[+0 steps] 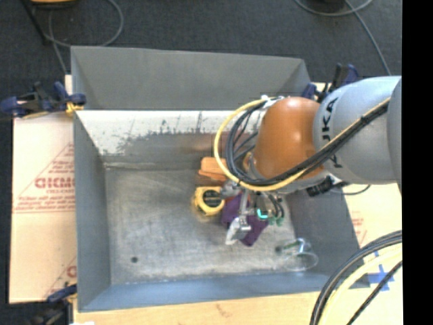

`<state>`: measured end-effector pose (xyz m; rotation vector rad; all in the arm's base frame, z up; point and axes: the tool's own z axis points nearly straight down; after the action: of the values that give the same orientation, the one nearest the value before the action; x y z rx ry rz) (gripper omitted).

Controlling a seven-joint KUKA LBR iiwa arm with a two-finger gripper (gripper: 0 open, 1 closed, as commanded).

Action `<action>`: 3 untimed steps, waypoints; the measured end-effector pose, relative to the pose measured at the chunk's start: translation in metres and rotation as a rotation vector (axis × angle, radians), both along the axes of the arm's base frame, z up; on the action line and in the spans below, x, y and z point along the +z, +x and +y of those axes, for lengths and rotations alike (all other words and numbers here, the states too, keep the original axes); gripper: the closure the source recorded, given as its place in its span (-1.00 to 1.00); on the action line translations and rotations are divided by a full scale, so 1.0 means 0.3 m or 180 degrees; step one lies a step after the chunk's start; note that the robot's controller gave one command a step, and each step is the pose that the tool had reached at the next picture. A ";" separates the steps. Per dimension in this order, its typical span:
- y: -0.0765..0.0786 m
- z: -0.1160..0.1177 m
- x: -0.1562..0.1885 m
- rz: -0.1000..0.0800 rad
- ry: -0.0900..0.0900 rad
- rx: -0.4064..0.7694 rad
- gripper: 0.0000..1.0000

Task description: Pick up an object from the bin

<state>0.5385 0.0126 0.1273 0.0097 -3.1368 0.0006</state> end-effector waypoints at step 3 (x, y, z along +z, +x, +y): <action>0.113 -0.027 -0.147 -0.0024 -0.0005 -0.0567 -1.00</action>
Offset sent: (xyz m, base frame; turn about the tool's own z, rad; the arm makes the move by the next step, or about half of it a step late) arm 0.0328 -0.0057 -0.0451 0.1792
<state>0.5724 0.0045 0.0831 -0.2702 -3.1328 0.0026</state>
